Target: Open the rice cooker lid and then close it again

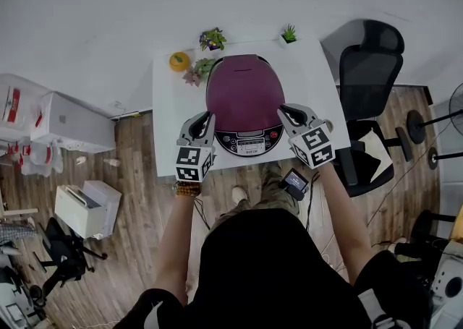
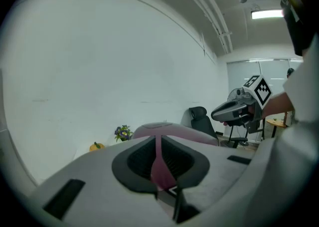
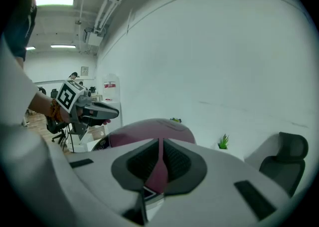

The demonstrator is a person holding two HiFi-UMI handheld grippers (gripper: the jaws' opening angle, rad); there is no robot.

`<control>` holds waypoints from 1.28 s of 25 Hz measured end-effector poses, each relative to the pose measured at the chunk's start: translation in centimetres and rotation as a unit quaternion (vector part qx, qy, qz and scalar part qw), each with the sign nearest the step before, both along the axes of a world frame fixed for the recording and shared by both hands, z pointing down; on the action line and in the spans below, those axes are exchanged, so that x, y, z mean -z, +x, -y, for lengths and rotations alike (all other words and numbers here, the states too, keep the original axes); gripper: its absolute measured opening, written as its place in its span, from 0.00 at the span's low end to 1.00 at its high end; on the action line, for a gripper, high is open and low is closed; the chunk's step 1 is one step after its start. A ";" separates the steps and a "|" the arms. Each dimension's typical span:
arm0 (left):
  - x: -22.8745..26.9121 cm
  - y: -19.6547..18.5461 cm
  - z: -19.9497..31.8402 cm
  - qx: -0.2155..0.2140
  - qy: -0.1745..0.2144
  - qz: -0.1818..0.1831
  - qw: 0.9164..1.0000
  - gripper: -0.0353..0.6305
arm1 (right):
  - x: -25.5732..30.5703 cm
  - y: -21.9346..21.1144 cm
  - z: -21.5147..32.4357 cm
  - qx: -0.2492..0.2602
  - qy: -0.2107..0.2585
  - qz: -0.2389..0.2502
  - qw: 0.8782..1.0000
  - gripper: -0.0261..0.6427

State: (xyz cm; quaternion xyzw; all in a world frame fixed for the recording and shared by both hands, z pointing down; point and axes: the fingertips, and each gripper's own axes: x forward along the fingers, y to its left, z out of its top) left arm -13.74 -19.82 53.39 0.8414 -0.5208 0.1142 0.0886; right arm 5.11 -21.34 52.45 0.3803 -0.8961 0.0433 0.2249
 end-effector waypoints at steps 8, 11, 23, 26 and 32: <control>7.9 1.0 0.0 0.061 0.099 -0.030 0.993 0.11 | 8.0 -2.0 -0.6 -0.020 0.111 0.032 0.993 0.11; 10.1 1.3 -0.8 0.081 0.129 -0.035 0.988 0.11 | 10.5 -2.3 -1.4 -0.044 0.151 0.045 0.986 0.11; 11.9 2.6 -6.5 0.115 0.176 -0.030 0.977 0.11 | 13.6 -4.6 -7.5 -0.077 0.258 0.082 0.960 0.10; 11.5 3.1 -8.0 0.116 0.182 -0.034 0.976 0.11 | 12.7 -5.0 -9.2 -0.079 0.254 0.085 0.960 0.09; 10.2 3.2 -10.4 0.121 0.175 -0.039 0.976 0.11 | 11.0 -5.5 -11.5 -0.072 0.242 0.075 0.965 0.08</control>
